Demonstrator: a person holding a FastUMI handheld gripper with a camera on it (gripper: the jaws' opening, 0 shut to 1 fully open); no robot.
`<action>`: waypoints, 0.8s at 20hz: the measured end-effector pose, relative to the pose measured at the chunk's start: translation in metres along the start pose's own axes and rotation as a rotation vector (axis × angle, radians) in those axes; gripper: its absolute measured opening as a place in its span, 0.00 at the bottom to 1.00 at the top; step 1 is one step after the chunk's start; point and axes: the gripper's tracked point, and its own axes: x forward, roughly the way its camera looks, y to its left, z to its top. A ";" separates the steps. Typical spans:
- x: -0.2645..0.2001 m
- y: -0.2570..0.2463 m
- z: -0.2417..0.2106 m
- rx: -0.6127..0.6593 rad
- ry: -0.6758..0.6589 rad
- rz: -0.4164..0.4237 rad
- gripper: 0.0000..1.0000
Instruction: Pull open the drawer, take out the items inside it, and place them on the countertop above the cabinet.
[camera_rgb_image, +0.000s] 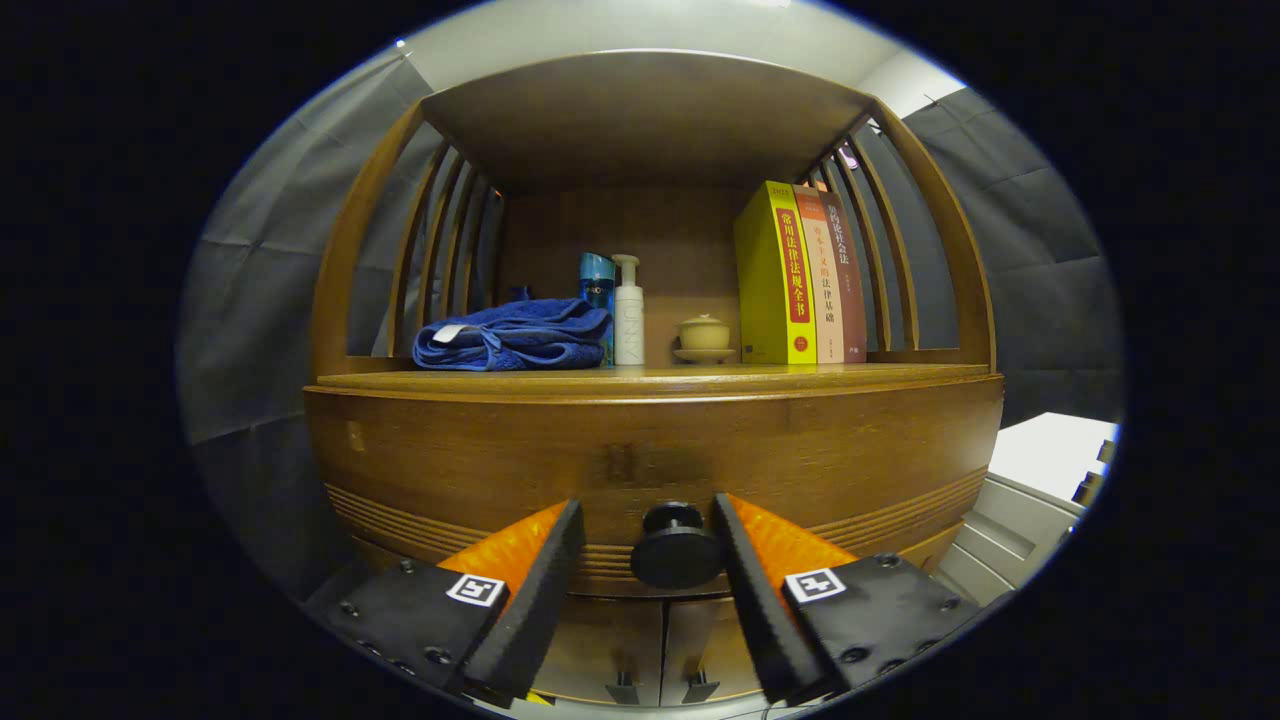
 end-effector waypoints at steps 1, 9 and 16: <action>0.001 -0.003 -0.001 0.007 0.004 0.000 0.73; -0.004 -0.009 -0.011 0.035 0.060 -0.005 0.39; -0.048 -0.009 -0.011 0.077 0.100 0.004 0.34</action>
